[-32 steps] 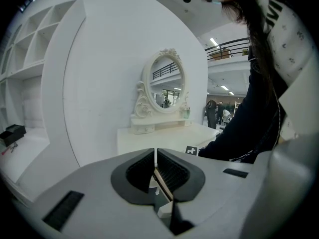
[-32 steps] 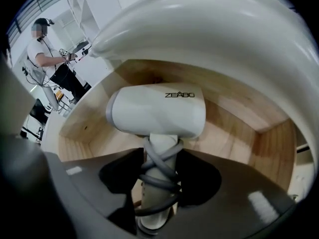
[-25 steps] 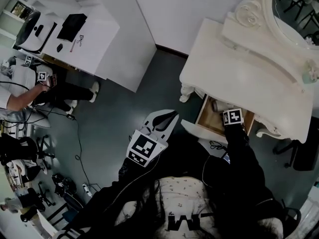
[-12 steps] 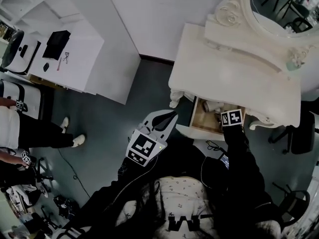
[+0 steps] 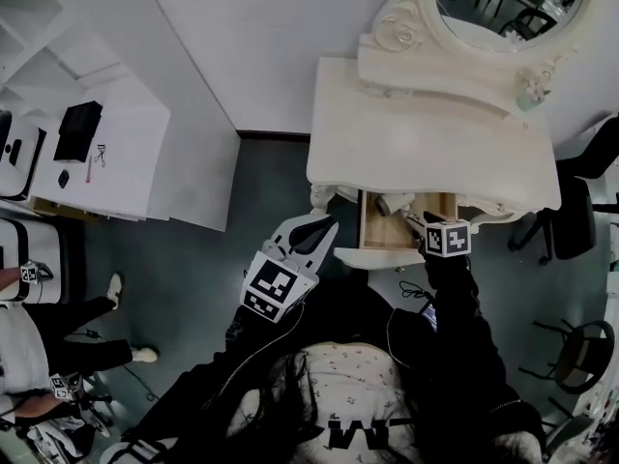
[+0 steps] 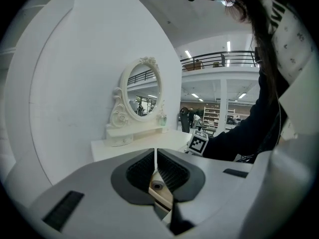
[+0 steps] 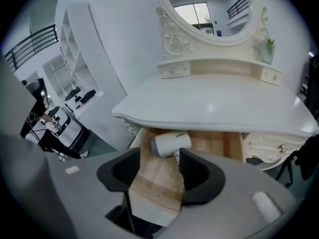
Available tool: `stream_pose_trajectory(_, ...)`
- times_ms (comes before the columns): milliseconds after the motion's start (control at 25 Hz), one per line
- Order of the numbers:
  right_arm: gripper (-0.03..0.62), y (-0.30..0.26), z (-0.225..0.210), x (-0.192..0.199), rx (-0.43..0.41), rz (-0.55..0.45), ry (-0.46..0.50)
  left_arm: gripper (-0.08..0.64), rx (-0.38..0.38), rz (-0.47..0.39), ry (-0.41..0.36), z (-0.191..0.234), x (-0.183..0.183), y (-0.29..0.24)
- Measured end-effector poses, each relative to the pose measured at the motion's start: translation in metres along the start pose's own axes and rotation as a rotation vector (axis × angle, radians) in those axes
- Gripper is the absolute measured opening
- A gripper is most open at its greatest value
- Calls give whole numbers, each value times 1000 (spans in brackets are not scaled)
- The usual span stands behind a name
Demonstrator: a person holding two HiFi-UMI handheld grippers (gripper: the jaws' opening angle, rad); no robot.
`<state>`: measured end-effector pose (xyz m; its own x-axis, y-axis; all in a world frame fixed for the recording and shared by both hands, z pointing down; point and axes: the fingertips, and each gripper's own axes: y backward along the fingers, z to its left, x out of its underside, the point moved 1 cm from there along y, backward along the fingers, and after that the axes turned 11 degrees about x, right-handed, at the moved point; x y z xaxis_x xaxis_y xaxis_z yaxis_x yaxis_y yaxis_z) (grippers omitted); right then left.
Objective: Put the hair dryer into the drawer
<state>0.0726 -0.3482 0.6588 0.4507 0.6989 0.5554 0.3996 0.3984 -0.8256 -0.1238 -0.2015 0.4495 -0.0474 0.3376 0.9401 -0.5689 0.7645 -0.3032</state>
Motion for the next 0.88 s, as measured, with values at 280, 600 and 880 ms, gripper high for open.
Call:
stream_pose_trajectory(280, 255, 72, 46, -26, -62, -259, -144, 2, 111, 3, -61, -8, -5, 3)
stream_pose_trajectory(600, 255, 137, 102, -18, -55, -439, -261, 2, 256, 51, -111, -21, 9, 16)
stream_pose_trajectory(880, 200, 164, 141, 25, -4, -474, -370, 2, 413, 101, -117, -50, 32, 13)
